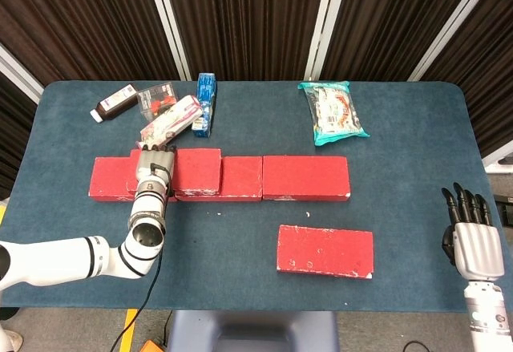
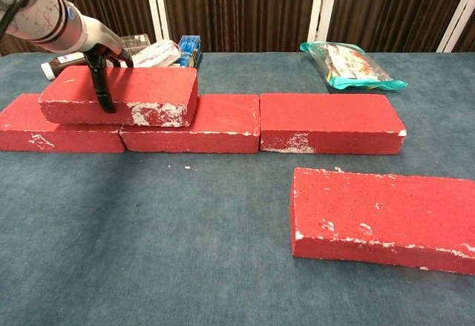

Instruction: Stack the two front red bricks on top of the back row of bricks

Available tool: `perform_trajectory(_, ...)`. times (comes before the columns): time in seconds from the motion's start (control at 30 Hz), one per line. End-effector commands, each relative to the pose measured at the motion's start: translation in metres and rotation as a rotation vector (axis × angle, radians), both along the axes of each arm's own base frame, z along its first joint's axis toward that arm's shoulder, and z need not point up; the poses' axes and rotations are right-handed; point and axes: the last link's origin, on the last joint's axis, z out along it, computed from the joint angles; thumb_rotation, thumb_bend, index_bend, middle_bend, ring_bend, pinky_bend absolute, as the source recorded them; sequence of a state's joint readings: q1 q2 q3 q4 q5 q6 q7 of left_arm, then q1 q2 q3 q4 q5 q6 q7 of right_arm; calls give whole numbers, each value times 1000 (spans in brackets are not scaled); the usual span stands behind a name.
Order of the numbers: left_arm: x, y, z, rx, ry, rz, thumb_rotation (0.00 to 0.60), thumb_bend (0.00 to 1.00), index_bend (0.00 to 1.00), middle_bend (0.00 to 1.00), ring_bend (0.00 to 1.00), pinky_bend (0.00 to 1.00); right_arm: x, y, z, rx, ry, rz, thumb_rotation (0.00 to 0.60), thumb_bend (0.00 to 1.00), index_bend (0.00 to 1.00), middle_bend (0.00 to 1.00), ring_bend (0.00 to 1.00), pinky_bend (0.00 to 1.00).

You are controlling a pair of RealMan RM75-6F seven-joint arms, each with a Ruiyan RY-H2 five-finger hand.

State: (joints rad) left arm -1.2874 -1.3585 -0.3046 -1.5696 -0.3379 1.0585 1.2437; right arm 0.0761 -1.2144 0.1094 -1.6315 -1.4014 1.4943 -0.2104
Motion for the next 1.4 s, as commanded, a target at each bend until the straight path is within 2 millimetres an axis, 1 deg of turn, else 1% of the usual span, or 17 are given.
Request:
perform_trajectory(0.03, -5, 1, 1, 0, -1, 3, 600, 255, 35, 98, 0, 44, 0, 0, -1, 2, 3, 0, 600, 925, 139, 0, 0, 0)
perform_trajectory(0.5, -13, 0, 3, -10, 8, 16, 600, 254, 7, 72, 0, 42, 1, 0, -2, -1, 4, -4, 600, 925, 143, 0, 0, 0)
perform_trajectory(0.87, -19, 1, 0, -17, 4, 22, 600, 253, 0, 44, 0, 42, 1, 0, -3, 3, 6, -6, 600, 925, 144, 0, 0, 0)
perform_trajectory(1.4, -18, 1, -1, -18, 10, 14, 600, 258, 0, 4, 0, 42, 1, 0, -5, 9, 8, -11, 600, 925, 144, 0, 0, 0)
